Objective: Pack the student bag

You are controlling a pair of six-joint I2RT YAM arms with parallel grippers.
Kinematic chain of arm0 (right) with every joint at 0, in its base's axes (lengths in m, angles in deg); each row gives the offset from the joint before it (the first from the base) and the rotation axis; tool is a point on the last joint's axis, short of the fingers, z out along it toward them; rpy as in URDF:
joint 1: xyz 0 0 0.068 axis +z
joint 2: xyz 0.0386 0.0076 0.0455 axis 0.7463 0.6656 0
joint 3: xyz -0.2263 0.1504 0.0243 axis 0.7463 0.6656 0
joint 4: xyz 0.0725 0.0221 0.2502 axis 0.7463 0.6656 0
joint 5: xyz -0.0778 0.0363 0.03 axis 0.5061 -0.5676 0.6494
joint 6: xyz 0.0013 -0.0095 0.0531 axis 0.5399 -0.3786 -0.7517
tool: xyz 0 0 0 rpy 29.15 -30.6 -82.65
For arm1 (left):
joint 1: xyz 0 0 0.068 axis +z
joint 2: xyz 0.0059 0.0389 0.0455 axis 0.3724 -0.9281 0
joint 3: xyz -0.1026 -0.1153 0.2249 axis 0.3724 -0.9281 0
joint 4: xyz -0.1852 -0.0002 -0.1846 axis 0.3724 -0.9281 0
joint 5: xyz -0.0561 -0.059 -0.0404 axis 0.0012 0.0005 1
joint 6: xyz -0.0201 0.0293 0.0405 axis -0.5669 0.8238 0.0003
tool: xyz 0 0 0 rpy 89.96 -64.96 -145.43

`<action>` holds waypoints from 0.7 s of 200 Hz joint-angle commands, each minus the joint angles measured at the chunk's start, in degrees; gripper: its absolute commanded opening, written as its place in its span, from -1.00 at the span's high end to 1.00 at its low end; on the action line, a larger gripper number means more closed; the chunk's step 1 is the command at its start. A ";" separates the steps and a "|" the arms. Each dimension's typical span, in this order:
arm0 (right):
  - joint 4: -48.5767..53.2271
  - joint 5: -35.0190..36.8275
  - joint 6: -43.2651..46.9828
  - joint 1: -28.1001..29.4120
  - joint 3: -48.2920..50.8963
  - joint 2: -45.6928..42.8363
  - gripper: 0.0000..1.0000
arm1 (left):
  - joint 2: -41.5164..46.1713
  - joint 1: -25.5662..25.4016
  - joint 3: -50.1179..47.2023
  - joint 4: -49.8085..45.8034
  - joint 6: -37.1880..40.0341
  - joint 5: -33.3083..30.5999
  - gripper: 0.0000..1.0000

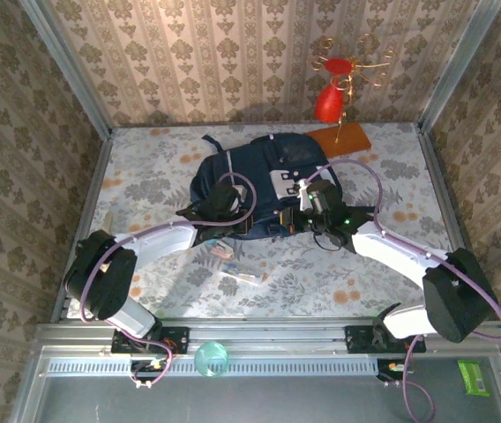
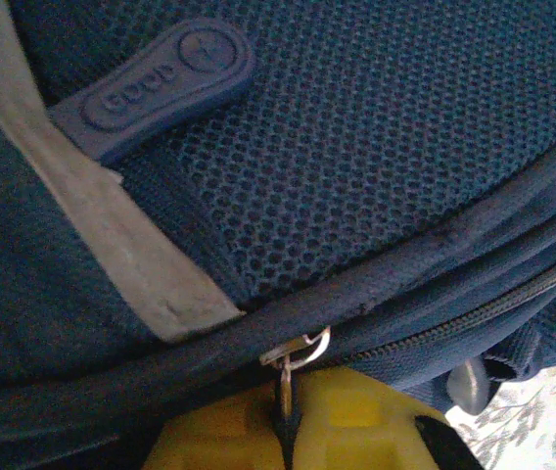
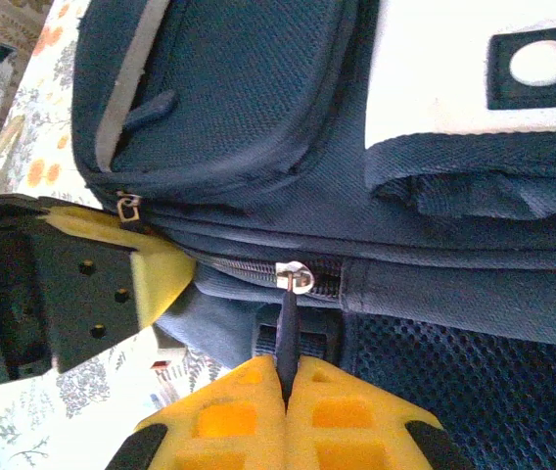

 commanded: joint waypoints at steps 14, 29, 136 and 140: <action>4.03 10.08 1.07 -0.43 2.52 -2.50 1.00 | 2.29 1.30 1.40 0.98 3.65 0.07 1.00; 6.17 14.14 0.46 -1.15 3.70 -3.01 1.00 | 3.71 2.29 0.22 0.08 4.75 -0.45 1.00; 8.22 22.68 1.18 -8.49 6.96 -3.98 1.00 | 6.18 8.00 0.97 -9.61 14.83 0.49 1.00; 8.39 22.47 1.54 -8.97 6.93 -4.11 1.00 | 6.22 7.91 1.01 -9.55 15.34 1.00 1.00</action>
